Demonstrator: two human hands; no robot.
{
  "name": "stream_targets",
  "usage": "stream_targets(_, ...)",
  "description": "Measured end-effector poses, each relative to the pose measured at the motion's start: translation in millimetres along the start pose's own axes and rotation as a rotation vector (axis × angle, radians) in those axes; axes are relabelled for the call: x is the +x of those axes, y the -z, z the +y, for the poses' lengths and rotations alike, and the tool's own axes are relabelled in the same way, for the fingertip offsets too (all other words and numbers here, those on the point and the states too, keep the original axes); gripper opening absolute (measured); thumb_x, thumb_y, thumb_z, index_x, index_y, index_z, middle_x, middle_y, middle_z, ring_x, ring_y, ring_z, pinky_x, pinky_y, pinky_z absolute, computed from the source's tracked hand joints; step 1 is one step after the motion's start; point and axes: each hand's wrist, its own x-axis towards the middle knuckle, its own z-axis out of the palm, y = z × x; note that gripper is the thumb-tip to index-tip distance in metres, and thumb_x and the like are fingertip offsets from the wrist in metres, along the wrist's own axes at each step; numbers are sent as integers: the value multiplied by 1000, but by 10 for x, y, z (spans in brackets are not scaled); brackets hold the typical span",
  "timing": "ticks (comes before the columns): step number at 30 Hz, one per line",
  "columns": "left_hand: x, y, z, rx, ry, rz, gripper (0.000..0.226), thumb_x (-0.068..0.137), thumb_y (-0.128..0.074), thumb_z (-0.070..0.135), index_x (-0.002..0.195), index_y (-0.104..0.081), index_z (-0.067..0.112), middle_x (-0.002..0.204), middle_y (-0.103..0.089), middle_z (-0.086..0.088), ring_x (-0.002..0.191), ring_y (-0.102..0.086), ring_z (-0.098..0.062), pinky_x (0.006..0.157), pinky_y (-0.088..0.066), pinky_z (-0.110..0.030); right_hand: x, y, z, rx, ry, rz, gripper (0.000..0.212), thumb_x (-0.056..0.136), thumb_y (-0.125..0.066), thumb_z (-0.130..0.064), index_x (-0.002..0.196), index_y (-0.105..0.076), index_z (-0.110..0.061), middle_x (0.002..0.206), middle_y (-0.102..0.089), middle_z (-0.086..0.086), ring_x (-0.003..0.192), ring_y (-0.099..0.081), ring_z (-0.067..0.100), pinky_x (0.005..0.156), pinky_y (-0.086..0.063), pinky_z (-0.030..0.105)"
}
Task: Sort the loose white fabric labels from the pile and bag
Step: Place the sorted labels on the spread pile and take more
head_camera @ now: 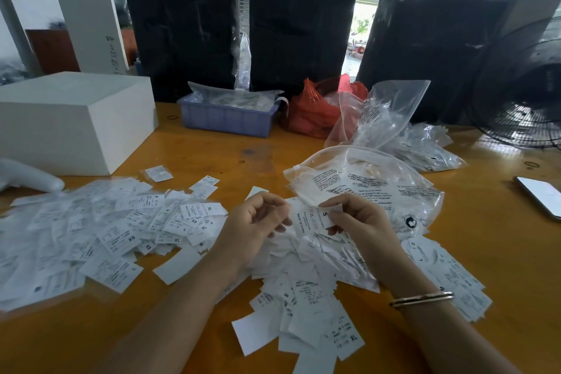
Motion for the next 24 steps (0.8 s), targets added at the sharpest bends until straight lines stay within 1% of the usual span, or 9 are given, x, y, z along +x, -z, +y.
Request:
stream_targets(2, -4, -31, -6, -5, 0, -9, 20, 76, -63, 31, 91, -62, 18, 66, -69, 10, 63, -65, -3, 58, -49, -13, -4, -12, 5, -30, 2, -9, 39, 89, -52, 8, 77, -74, -23, 73, -70, -4, 63, -61, 6, 59, -51, 17)
stream_targets(4, 1, -40, -18, 27, 1, -18, 17, 78, -65, 29, 92, -62, 20, 66, -69, 10, 64, -65, -4, 58, -48, -13, -4, -29, 21, -89, -1, -13, 34, 90, -53, 6, 83, -73, -21, 73, -69, -3, 63, -61, 8, 61, -51, 19)
stream_targets(6, 9, -21, -31, 40, 7, -34, 12, 83, -67, 21, 94, -62, 21, 68, -70, 9, 66, -67, -6, 58, -48, -13, 2, -42, 42, -140, -3, 4, 30, 90, -53, 4, 87, -72, -20, 71, -68, -3, 63, -61, 9, 62, -53, 21)
stream_targets(11, 25, 48, -14, 40, 28, -76, 17, 86, -66, 8, 98, -62, 19, 74, -73, 5, 71, -70, -10, 60, -49, -13, 2, -37, 41, -152, 9, 66, 30, 91, -53, 4, 87, -69, -21, 69, -69, -7, 61, -60, 7, 61, -52, 20)
stream_targets(16, 19, 34, -33, 150, -17, -18, 15, 85, -68, 13, 94, -63, 24, 70, -71, 10, 67, -66, -2, 62, -48, -10, -14, -85, 34, -155, -18, -12, 33, 90, -53, 5, 83, -71, -21, 72, -68, -1, 61, -58, 10, 60, -51, 24)
stream_targets(21, 33, 32, -42, 165, -24, 1, 14, 85, -67, 13, 92, -63, 25, 70, -70, 13, 66, -66, -2, 60, -48, -12, 5, -58, 57, -93, -84, -28, 39, 90, -50, 6, 77, -73, -23, 70, -69, 0, 62, -57, 12, 59, -50, 24)
stream_targets(23, 27, 30, -48, 207, -39, 4, 10, 85, -67, 20, 90, -62, 27, 71, -70, 16, 66, -67, -1, 58, -47, -9, 12, -50, 74, -40, -104, -34, 40, 90, -49, 6, 74, -74, -21, 69, -68, 0, 62, -56, 11, 58, -48, 22)
stream_targets(24, 20, 30, -49, 247, -45, -5, 6, 84, -66, 28, 89, -62, 29, 71, -70, 18, 65, -66, 1, 58, -47, -8, 13, -50, 80, -17, -110, -38, 41, 90, -48, 6, 74, -75, -21, 70, -67, -1, 62, -55, 10, 58, -48, 21)
